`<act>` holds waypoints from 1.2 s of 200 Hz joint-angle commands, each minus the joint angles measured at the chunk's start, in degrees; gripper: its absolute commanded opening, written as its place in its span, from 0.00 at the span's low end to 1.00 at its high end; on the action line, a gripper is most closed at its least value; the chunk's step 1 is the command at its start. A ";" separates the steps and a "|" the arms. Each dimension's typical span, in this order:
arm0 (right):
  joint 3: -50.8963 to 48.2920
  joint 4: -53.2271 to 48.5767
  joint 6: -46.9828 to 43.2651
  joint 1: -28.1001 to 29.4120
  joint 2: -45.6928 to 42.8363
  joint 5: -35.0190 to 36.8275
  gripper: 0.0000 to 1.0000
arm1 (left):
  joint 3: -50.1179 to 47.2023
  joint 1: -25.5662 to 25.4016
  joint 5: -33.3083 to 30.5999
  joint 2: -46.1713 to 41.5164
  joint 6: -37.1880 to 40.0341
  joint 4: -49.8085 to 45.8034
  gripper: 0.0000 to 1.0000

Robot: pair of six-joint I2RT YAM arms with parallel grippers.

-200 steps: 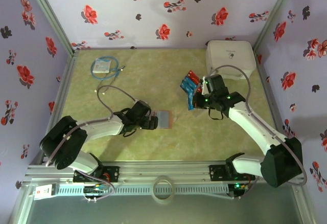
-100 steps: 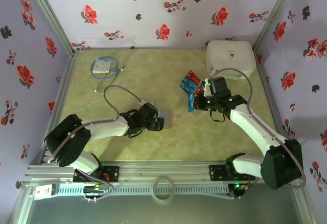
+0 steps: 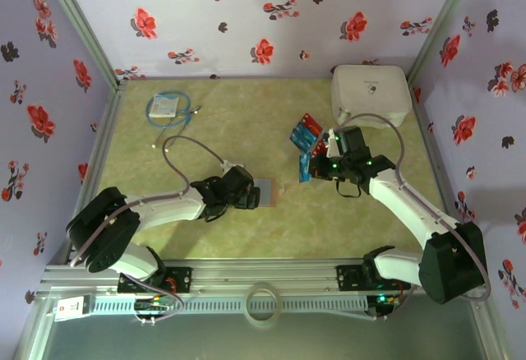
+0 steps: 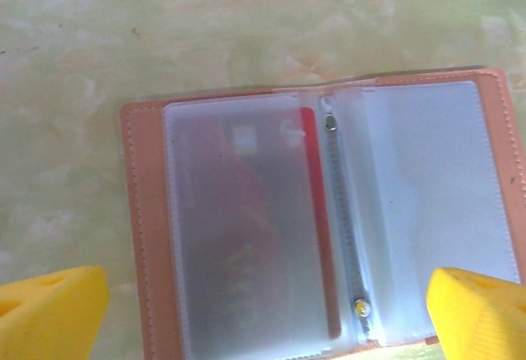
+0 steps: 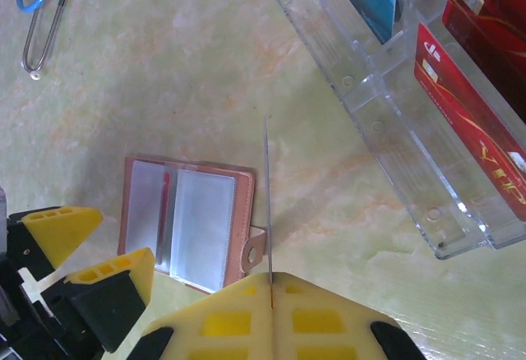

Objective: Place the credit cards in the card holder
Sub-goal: Move the card holder to the center of the table.

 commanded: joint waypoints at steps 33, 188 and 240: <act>0.03 0.29 0.35 -0.42 -0.56 -1.04 0.00 | 1.44 0.48 -2.10 3.62 -0.25 -0.07 1.00; 1.28 -1.70 -0.18 -0.38 -1.48 -1.20 0.00 | 0.97 -1.30 1.92 4.04 -0.74 5.22 1.00; -1.61 1.94 2.18 -0.32 -3.34 -4.44 0.00 | 1.97 -0.42 -0.69 -2.12 -0.12 -2.44 1.00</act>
